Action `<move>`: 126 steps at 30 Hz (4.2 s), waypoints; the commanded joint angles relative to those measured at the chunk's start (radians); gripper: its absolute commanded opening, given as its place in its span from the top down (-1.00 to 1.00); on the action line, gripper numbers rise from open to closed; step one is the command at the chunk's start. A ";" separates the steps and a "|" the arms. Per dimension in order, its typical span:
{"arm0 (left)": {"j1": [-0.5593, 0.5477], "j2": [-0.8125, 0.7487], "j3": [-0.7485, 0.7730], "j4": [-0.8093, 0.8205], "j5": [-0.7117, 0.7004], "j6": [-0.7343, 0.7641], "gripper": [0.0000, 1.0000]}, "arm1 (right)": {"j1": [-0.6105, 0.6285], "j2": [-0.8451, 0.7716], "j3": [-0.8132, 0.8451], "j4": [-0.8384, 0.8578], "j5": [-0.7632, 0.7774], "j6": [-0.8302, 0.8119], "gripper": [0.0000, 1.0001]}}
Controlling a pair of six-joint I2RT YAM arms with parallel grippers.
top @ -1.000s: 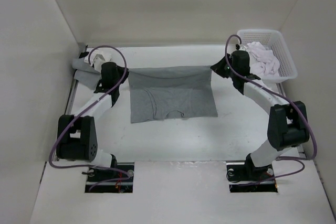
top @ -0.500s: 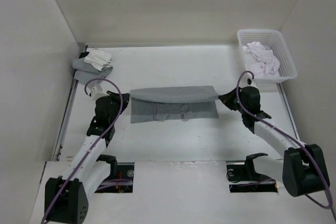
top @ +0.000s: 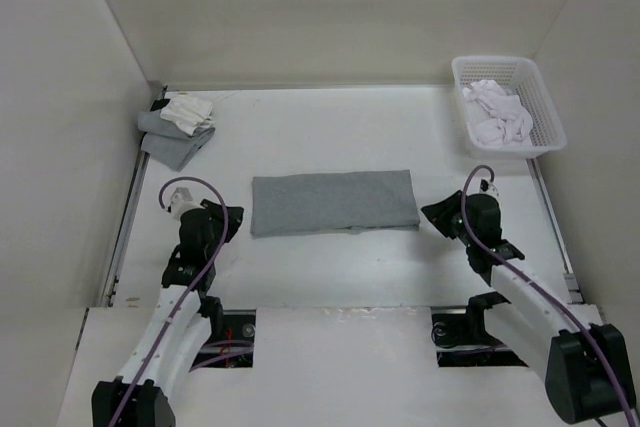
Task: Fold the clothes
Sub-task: Fold the tank top
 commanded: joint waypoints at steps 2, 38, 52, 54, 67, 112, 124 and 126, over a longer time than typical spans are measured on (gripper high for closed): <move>0.013 -0.029 0.052 0.006 0.004 0.010 0.56 | 0.012 -0.067 0.013 -0.069 0.086 -0.058 0.20; -0.137 0.577 0.087 0.500 0.014 -0.012 0.55 | 0.170 0.559 0.099 0.399 -0.110 0.044 0.02; -0.350 0.417 0.193 0.429 -0.091 0.072 0.46 | 0.124 0.394 0.021 0.438 -0.029 0.115 0.99; -0.388 0.429 0.202 0.431 -0.099 0.076 0.43 | 0.119 0.256 0.022 0.299 0.021 0.068 1.00; -0.482 0.430 0.248 0.446 -0.099 0.072 0.41 | 0.418 0.128 0.528 -0.268 0.334 -0.242 0.96; -0.430 0.830 0.216 0.529 -0.029 0.046 0.59 | 0.607 0.622 0.419 0.104 0.229 -0.147 0.87; -0.445 0.396 0.345 0.260 -0.182 0.223 0.18 | 0.564 0.274 0.361 0.083 0.245 -0.256 0.09; -0.450 0.348 0.380 0.197 -0.226 0.269 0.10 | 0.544 0.193 0.318 0.091 0.256 -0.268 -0.03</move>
